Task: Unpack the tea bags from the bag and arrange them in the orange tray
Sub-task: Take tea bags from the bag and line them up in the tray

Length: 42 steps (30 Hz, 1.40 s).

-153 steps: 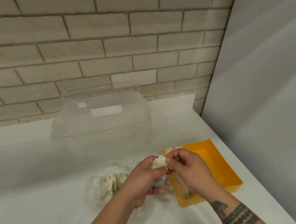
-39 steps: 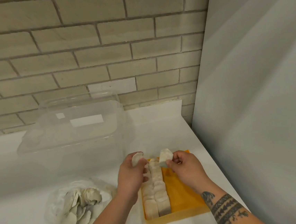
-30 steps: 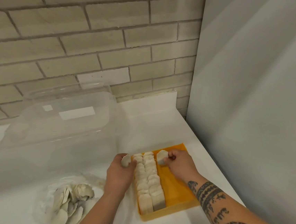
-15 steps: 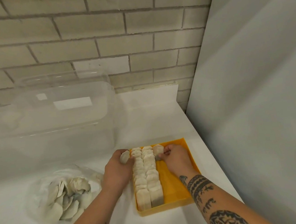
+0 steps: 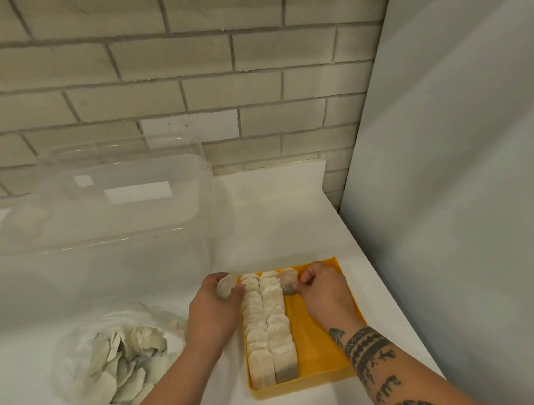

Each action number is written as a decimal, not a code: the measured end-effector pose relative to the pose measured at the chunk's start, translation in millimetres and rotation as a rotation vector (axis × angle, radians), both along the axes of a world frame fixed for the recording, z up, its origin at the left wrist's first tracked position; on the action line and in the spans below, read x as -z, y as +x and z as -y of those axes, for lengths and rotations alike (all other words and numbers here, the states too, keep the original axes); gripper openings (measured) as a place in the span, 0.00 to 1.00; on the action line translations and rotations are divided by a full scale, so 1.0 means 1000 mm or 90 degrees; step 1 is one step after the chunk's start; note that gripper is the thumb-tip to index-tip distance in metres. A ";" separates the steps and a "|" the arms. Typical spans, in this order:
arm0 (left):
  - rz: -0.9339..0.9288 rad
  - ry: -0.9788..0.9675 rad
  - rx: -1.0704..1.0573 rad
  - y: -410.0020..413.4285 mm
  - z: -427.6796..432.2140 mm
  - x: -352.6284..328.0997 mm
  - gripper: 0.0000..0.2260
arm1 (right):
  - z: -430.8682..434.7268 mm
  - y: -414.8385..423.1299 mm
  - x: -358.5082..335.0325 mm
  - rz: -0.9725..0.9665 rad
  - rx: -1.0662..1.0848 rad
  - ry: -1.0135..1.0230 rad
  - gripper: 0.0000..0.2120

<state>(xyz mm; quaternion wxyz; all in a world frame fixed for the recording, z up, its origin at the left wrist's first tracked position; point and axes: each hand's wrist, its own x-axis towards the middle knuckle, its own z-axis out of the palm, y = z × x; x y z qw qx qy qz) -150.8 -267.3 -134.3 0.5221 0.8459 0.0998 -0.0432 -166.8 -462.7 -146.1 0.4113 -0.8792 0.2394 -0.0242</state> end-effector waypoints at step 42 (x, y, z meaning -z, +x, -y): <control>-0.022 0.033 0.039 0.004 0.000 -0.004 0.10 | 0.003 -0.010 -0.011 0.026 -0.046 0.054 0.02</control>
